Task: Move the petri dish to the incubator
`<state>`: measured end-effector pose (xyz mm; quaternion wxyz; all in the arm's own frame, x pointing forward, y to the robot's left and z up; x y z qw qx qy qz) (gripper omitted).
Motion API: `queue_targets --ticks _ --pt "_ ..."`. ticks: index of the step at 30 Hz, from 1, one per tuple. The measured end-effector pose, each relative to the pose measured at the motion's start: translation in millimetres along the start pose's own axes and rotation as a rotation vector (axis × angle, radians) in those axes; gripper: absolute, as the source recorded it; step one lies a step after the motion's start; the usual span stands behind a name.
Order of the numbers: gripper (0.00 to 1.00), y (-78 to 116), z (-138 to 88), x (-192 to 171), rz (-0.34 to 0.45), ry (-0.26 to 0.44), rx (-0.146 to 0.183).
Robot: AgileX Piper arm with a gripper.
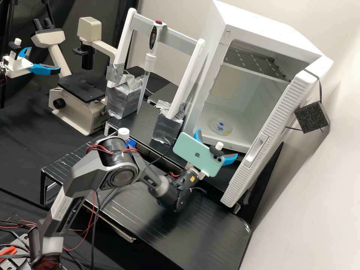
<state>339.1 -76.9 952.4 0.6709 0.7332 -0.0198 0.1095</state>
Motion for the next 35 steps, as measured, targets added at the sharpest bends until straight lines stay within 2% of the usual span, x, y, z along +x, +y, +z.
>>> queue_targets --ticks 7,13,18,26,31,35 --pt "1.0 -0.1 -29 -47 0.083 -0.052 -0.008" --pt "1.0 -13.1 -54 -90 0.084 -0.072 0.006" --pt "1.0 -23.8 -75 -120 0.081 -0.057 0.001" --pt "1.0 -51.5 -118 -155 0.04 0.073 0.021" --pt "1.0 -60.0 -134 -166 0.039 0.153 0.05" --pt "1.0 -65.3 -142 -172 0.037 0.186 0.055"
